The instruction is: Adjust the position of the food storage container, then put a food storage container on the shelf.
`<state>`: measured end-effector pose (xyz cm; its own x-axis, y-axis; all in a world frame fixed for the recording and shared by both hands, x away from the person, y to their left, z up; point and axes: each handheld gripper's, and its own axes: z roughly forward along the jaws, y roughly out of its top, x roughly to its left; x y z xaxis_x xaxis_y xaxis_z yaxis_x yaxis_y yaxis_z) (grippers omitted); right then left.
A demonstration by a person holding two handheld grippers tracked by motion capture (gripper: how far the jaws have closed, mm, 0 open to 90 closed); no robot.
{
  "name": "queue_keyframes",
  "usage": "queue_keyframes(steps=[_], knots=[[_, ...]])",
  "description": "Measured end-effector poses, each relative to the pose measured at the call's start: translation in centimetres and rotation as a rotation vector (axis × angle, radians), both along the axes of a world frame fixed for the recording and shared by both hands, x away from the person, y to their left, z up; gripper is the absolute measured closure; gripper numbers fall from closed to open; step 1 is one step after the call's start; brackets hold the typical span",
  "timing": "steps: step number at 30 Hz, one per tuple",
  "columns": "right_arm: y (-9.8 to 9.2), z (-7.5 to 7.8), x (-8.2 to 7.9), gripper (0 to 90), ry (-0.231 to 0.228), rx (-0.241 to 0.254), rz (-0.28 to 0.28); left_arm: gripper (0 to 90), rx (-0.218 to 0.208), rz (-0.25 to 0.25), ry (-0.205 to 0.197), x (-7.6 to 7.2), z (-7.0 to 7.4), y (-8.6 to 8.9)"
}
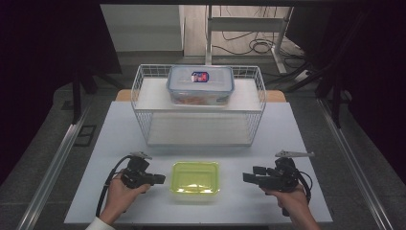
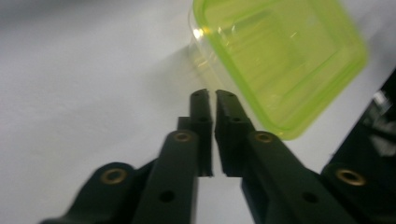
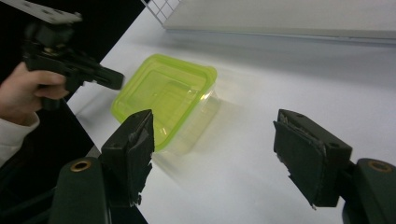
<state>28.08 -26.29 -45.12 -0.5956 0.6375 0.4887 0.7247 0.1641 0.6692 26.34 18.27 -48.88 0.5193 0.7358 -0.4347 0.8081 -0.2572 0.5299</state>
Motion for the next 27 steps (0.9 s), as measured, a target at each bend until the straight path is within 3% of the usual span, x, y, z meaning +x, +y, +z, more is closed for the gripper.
queue_keyframes(steps=[5, 9, 16, 21, 24, 27], knots=[[0.3, -0.7, 0.0, 28.5, 0.016, -0.008, 0.004, 55.3, -0.139, 0.049, -0.012, -0.9, 0.9, 1.0], [0.6, -1.2, 0.1, 27.0, 0.009, -0.009, 0.009, 39.9, -0.237, 0.091, 0.004, -1.0, 1.0, 1.4], [1.4, -1.7, 0.2, 24.5, 0.004, 0.003, 0.003, 32.8, -0.34, 0.106, 0.016, -1.0, 0.5, 1.2], [2.1, -2.1, 0.4, 24.6, 0.021, 0.022, 0.018, 30.2, -0.358, 0.115, 0.017, -1.0, 0.4, 1.3], [2.4, -2.3, 0.6, 25.5, 0.053, 0.051, 0.018, 30.1, -0.4, 0.12, 0.049, -0.9, 0.1, 1.3], [2.4, -2.6, 0.8, 27.5, 0.074, 0.074, 0.013, 30.2, -0.404, 0.124, 0.065, -0.6, -0.4, 1.3]])
